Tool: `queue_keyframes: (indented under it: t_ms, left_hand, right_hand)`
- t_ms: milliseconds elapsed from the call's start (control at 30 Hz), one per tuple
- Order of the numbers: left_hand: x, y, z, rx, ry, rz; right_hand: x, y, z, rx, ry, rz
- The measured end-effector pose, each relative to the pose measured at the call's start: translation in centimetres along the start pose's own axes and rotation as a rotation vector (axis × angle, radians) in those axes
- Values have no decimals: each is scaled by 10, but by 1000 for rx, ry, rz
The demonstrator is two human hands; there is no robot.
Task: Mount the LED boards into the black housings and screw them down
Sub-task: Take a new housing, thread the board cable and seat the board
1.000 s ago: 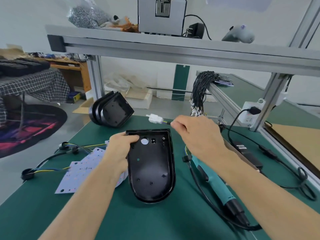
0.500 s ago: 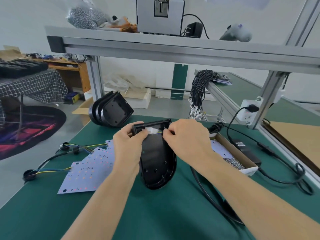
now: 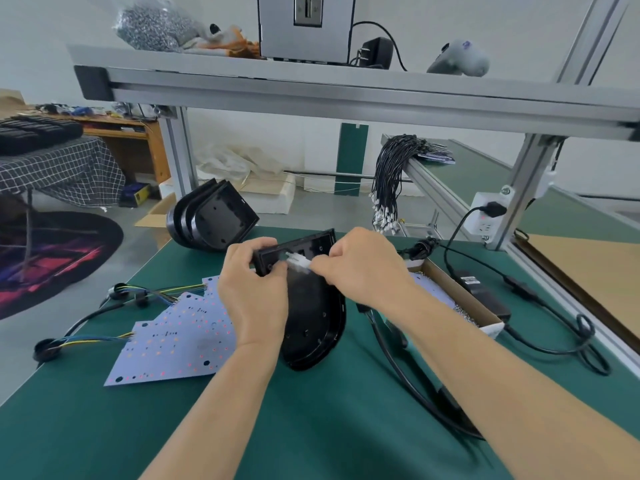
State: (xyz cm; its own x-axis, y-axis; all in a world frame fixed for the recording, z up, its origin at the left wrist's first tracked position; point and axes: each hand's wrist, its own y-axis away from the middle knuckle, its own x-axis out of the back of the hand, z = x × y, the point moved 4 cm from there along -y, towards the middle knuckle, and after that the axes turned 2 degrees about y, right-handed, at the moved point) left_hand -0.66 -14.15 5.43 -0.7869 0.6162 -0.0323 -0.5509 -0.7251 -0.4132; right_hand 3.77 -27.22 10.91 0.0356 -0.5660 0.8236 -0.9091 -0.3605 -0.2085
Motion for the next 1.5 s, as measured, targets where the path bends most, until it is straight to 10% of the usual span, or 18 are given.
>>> queue_keyframes:
  t_ms: [533,800,1000,1300,1500]
  left_hand:
    - [-13,10,2,-97,81,-110]
    - [-35,17,-15,565,513,-350]
    - [-11,-14,-27,662,490,-52]
    - [-11,-18,-30,641,506,236]
    - [-21,2,-3,310,384,-174]
  right_hand:
    - [-26,-7,19,-278,-782,-172]
    - [-30,-13,9,62,-154,-146]
    - [-21,39,41,-163,-588,-597]
    - [-46,125,30,20,-633,-869]
    - [-2,72,31,-89,-795,-212]
